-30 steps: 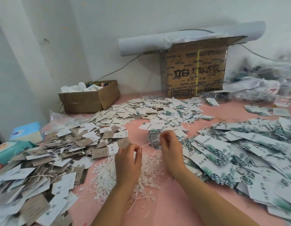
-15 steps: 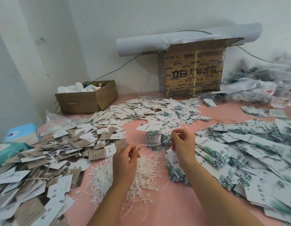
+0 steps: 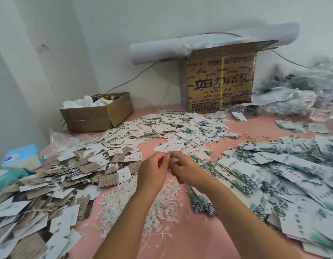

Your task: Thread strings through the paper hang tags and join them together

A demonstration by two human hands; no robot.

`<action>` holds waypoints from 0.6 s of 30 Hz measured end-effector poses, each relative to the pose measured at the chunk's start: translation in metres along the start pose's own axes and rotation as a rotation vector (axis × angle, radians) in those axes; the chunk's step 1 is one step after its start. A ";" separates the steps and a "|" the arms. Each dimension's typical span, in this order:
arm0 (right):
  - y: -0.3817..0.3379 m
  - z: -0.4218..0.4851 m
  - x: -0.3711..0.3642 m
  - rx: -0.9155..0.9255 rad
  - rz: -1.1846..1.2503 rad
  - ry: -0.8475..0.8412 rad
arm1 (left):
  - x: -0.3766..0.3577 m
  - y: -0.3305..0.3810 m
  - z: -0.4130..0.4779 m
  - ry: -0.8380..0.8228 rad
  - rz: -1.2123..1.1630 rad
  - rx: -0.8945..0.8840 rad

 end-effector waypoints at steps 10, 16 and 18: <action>0.018 0.034 0.100 -0.431 -0.811 0.583 | -0.031 -0.038 0.032 -0.046 -0.217 0.446; 0.030 0.049 0.102 -0.510 -0.950 0.500 | -0.040 -0.051 0.040 0.023 -0.364 0.561; 0.031 0.051 0.102 -0.513 -0.932 0.496 | -0.038 -0.052 0.042 0.087 -0.381 0.535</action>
Point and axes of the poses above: each hand's wrist, its own z-axis towards the middle knuckle, its own x-axis out of the back of the hand, y = z × x, the point moved 4 cm from there along z, towards the middle knuckle, and after that the axes turned 11 degrees about -x, right-handed, at the moved point
